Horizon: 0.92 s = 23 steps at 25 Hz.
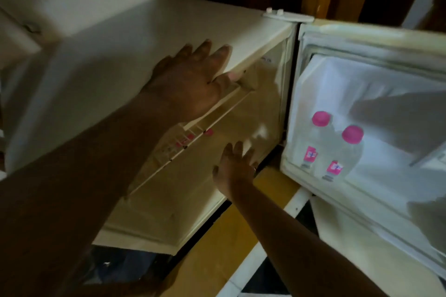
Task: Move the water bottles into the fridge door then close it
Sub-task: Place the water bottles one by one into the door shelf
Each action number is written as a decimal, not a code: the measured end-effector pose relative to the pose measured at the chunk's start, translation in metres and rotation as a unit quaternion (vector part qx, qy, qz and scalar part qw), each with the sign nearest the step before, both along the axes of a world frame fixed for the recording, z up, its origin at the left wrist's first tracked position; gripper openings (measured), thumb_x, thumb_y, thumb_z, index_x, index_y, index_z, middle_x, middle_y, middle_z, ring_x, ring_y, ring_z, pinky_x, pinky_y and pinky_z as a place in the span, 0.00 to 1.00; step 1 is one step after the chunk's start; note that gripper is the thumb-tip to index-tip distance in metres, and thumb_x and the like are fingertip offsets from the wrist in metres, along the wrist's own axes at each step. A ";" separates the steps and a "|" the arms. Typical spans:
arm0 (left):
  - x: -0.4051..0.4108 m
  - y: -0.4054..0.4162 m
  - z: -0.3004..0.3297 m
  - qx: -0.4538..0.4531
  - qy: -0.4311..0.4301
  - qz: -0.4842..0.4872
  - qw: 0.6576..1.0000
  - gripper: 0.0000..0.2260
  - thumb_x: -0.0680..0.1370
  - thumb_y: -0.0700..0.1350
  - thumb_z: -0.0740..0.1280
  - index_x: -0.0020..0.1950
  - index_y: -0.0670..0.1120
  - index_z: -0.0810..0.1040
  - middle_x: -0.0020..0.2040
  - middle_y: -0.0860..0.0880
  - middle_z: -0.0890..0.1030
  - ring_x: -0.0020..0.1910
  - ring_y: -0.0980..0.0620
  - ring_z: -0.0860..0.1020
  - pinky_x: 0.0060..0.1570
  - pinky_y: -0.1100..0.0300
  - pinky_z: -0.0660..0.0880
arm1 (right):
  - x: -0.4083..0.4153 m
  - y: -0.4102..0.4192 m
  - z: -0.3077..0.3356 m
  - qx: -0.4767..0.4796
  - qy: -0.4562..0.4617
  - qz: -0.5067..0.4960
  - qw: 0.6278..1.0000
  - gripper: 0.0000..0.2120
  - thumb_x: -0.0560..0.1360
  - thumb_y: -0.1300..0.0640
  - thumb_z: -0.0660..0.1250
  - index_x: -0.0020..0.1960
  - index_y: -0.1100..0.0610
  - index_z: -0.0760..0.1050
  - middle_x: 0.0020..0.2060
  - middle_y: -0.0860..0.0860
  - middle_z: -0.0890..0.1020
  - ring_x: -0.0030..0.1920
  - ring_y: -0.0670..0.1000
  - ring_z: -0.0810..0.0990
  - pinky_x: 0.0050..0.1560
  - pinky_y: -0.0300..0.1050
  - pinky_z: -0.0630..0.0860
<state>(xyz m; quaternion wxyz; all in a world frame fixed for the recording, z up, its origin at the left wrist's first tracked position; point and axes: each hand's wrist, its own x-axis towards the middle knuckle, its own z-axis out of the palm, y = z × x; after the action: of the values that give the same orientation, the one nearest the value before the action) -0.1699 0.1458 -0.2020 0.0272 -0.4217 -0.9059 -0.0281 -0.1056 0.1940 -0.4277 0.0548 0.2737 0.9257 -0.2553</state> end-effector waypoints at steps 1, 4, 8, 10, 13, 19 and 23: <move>0.000 0.001 -0.001 0.001 0.001 0.002 1.000 0.28 0.78 0.66 0.47 0.78 0.62 0.49 0.81 0.52 0.50 0.79 0.46 0.48 0.73 0.43 0.47 | -0.016 0.002 -0.013 -0.021 0.017 0.044 0.999 0.35 0.80 0.49 0.60 0.79 0.60 0.48 0.79 0.60 0.49 0.77 0.68 0.46 0.74 0.67 0.57; 0.000 0.000 -0.003 0.015 -0.006 0.003 1.000 0.30 0.76 0.66 0.48 0.78 0.62 0.51 0.81 0.52 0.52 0.79 0.46 0.48 0.74 0.43 0.48 | -0.071 0.022 -0.040 -0.018 0.066 0.149 0.986 0.33 0.81 0.56 0.58 0.79 0.59 0.45 0.80 0.58 0.50 0.78 0.63 0.49 0.75 0.61 0.59; 0.001 -0.002 -0.002 0.037 -0.019 0.009 0.999 0.30 0.76 0.65 0.49 0.78 0.61 0.52 0.81 0.52 0.53 0.79 0.47 0.49 0.74 0.45 0.47 | -0.120 0.029 -0.050 0.022 0.008 0.196 0.980 0.34 0.78 0.60 0.58 0.79 0.55 0.45 0.80 0.54 0.50 0.78 0.64 0.49 0.73 0.66 0.59; 0.004 -0.002 -0.002 0.032 -0.014 0.009 0.999 0.29 0.78 0.64 0.50 0.78 0.61 0.52 0.81 0.52 0.52 0.79 0.47 0.48 0.75 0.44 0.47 | -0.124 0.028 -0.049 0.058 0.008 0.194 0.979 0.30 0.77 0.61 0.58 0.77 0.59 0.54 0.74 0.60 0.62 0.72 0.66 0.62 0.68 0.63 0.66; 0.005 -0.002 -0.001 0.020 -0.006 0.003 1.000 0.28 0.79 0.63 0.50 0.78 0.60 0.51 0.81 0.51 0.52 0.79 0.46 0.48 0.75 0.42 0.48 | -0.109 0.027 -0.053 0.090 0.020 0.205 0.974 0.20 0.78 0.59 0.59 0.70 0.60 0.67 0.65 0.60 0.71 0.63 0.64 0.71 0.62 0.57 0.72; 0.000 -0.001 -0.003 0.019 -0.002 0.009 1.000 0.29 0.77 0.65 0.49 0.78 0.61 0.52 0.81 0.51 0.53 0.79 0.45 0.50 0.74 0.41 0.49 | -0.034 0.010 -0.071 -0.214 0.120 0.054 0.968 0.12 0.77 0.55 0.67 0.56 0.60 0.78 0.52 0.56 0.83 0.53 0.57 0.81 0.52 0.48 0.78; 0.000 0.001 -0.004 0.001 0.003 0.009 1.000 0.29 0.78 0.65 0.47 0.78 0.61 0.49 0.81 0.51 0.52 0.79 0.45 0.49 0.74 0.42 0.48 | -0.006 0.007 -0.034 -0.344 0.245 -0.063 0.904 0.12 0.72 0.50 0.73 0.49 0.56 0.79 0.44 0.51 0.82 0.46 0.51 0.80 0.46 0.44 0.77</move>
<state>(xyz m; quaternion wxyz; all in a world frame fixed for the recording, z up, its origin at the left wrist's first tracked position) -0.1694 0.1463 -0.2064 0.0300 -0.4137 -0.9095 -0.0273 -0.1115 0.2010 -0.4620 -0.0995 0.2242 0.7453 -0.6199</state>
